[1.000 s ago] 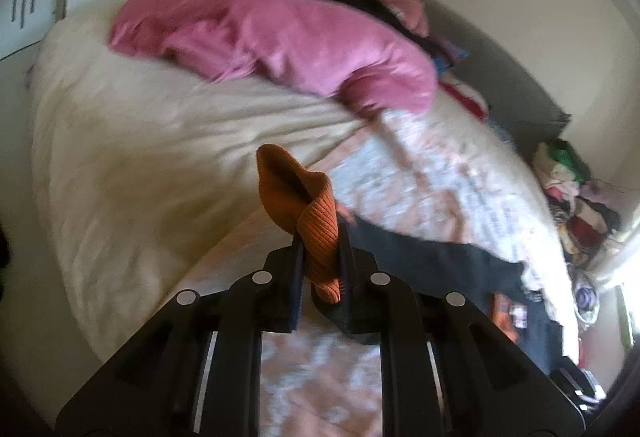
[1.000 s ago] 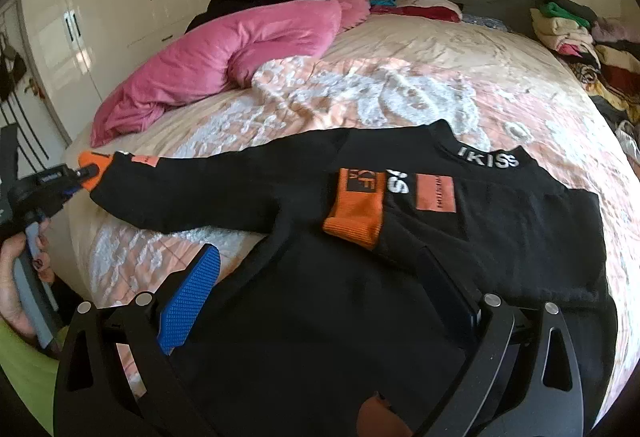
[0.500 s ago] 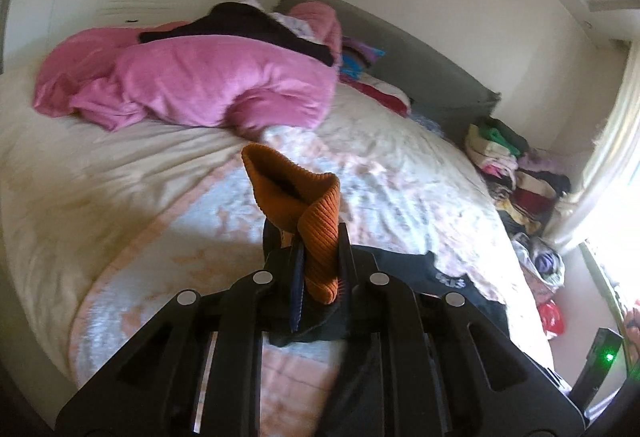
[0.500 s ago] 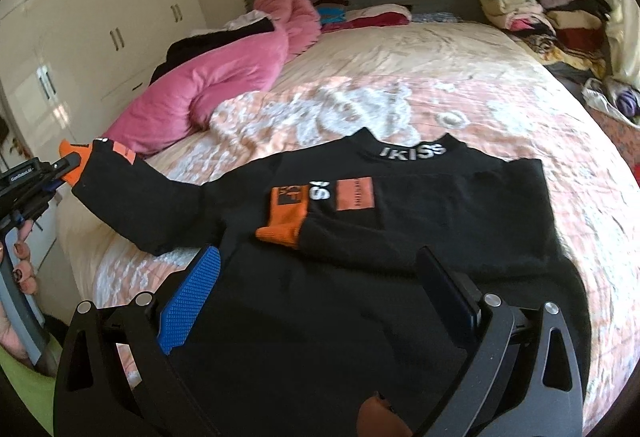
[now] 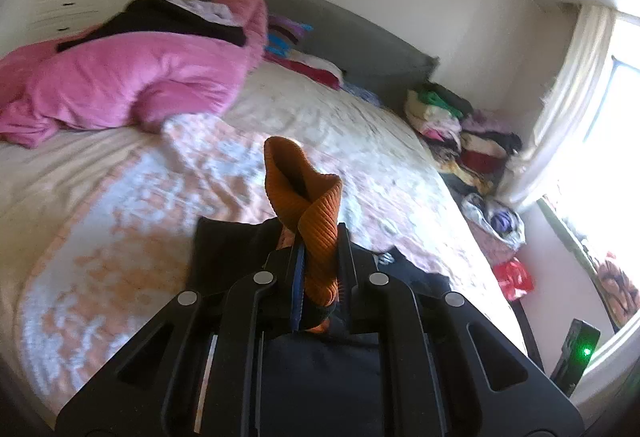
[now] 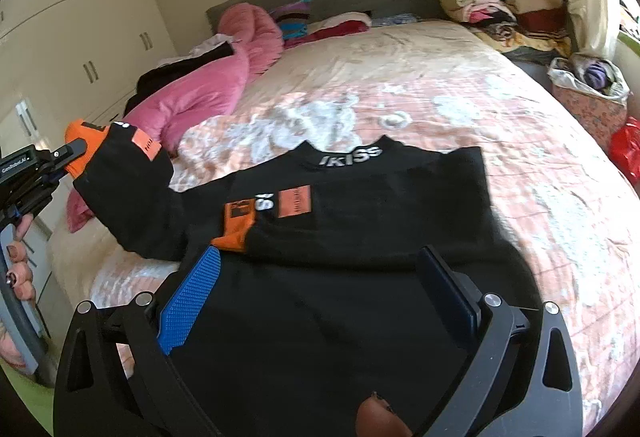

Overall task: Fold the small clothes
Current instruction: 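Lift the sleeve with the left tool and fold it across the body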

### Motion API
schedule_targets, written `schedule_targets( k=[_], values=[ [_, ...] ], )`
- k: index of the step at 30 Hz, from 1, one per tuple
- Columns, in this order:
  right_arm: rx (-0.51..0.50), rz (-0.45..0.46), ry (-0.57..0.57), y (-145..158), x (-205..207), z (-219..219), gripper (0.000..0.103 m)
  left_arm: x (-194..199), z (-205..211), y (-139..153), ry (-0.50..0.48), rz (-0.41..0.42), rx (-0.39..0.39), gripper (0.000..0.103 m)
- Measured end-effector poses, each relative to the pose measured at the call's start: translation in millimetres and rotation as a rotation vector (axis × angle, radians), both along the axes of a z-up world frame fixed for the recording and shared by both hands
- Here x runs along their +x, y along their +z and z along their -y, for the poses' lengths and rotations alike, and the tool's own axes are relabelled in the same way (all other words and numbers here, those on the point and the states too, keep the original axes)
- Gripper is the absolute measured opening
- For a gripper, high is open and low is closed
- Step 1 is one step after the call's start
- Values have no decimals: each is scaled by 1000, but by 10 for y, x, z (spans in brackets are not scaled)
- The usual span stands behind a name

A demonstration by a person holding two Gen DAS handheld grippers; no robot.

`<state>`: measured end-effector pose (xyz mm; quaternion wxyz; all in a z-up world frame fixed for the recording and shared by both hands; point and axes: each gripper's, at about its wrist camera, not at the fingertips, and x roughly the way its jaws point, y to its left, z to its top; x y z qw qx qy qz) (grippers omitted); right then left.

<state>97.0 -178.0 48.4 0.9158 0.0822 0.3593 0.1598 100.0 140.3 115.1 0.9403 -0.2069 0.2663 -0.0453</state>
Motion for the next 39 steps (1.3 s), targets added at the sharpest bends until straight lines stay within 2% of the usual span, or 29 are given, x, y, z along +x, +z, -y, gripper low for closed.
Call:
schedule_targets(
  k=[13,20,32,35,37,39],
  values=[
    [-6,-17,-125,-92,49,435,98,352,676,-393,-174,-92,8,7],
    [-9,-39,-166,-189,97,590,98,471,1041,-658,-253,-148,54,7],
    [-13,-75,-194,-336,168,694,98,565,1291,-957,-344,-224,91,8],
    [-14,-86,-194,-373,194,680,98,550,1323,-960,-366,-227,90,14],
    [-4,-103,-184,-410,216,659,98,540,1327,-962,-376,-227,87,23],
    [5,-122,-172,-454,233,629,98,530,1297,-948,-375,-222,82,29]
  ],
)
